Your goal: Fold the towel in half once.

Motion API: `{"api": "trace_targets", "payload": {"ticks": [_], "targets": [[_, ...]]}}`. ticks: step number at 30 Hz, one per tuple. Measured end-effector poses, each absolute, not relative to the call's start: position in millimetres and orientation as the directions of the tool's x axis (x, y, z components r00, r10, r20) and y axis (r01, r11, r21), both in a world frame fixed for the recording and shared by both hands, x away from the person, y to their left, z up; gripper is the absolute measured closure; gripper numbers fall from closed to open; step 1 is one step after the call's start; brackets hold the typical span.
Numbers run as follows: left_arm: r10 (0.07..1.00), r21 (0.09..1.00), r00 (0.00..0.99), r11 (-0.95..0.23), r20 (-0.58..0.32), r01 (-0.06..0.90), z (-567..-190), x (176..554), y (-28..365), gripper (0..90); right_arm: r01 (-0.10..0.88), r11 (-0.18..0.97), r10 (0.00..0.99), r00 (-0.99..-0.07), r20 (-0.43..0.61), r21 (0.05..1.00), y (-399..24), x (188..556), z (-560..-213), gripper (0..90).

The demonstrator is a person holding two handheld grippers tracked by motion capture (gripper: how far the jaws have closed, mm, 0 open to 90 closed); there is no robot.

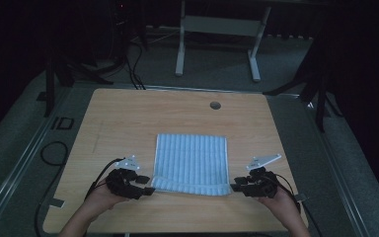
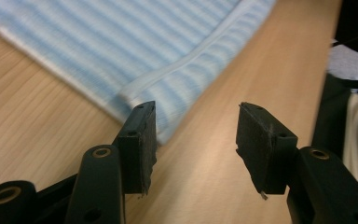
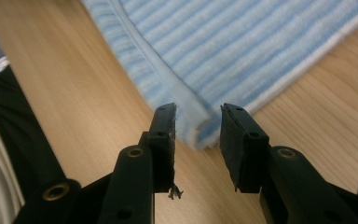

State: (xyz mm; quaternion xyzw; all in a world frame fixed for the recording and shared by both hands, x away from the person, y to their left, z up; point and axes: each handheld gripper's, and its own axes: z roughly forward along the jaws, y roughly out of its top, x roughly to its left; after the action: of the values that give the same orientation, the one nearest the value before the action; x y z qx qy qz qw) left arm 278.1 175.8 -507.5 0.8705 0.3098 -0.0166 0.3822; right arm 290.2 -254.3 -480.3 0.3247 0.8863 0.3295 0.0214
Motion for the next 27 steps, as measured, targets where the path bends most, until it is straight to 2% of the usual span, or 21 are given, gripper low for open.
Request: {"api": "trace_targets", "payload": {"ticks": [2, 7, 8, 11, 12, 14, 16, 18, 23, 24, 27], "targets": [[0.532, 0.656, 0.800, -0.504, -0.277, 0.562, -511, 283, 175, 46.7, 0.574, 0.560, 0.585, -0.785, 0.205, 0.598, -252, 292, -483, 62.9], [0.525, 0.618, 0.791, -0.520, -0.313, 0.590, -521, 306, 162, 46.6, 0.569, 0.611, 0.565, -0.800, 0.201, 0.550, -234, 302, -498, 59.9], [0.525, 0.618, 0.791, -0.520, -0.313, 0.590, -521, 306, 162, 45.8, 0.569, 0.617, 0.560, -0.803, 0.204, 0.544, -231, 304, -500, 62.7], [0.543, 0.560, 0.788, -0.571, -0.291, 0.600, -534, 316, 146, 44.6, 0.540, 0.654, 0.545, -0.822, 0.164, 0.530, -222, 305, -504, 82.4], [0.538, 0.553, 0.797, -0.589, -0.276, 0.589, -537, 316, 142, 45.6, 0.541, 0.655, 0.543, -0.822, 0.169, 0.528, -221, 305, -505, 84.3], [0.546, 0.567, 0.797, -0.583, -0.257, 0.582, -536, 315, 140, 51.4, 0.532, 0.665, 0.539, -0.828, 0.157, 0.525, -219, 305, -503, 85.7], [0.540, 0.591, 0.807, -0.578, -0.239, 0.562, -533, 313, 140, 73.0, 0.521, 0.671, 0.535, -0.833, 0.143, 0.527, -218, 304, -501, 86.0], [0.550, 0.626, 0.804, -0.550, -0.227, 0.553, -528, 311, 142, 78.2, 0.513, 0.669, 0.535, -0.835, 0.129, 0.538, -218, 304, -497, 86.1], [0.534, 0.703, 0.817, -0.494, -0.220, 0.512, -515, 300, 153, 78.3, 0.496, 0.662, 0.531, -0.839, 0.115, 0.561, -219, 298, -488, 86.3], [0.536, 0.703, 0.814, -0.489, -0.225, 0.516, -514, 298, 155, 82.6, 0.493, 0.658, 0.529, -0.841, 0.115, 0.569, -221, 295, -485, 86.3], [0.540, 0.692, 0.816, -0.511, -0.204, 0.511, -515, 296, 155, 79.5, 0.486, 0.662, 0.526, -0.844, 0.109, 0.571, -223, 290, -483, 86.3]]}}
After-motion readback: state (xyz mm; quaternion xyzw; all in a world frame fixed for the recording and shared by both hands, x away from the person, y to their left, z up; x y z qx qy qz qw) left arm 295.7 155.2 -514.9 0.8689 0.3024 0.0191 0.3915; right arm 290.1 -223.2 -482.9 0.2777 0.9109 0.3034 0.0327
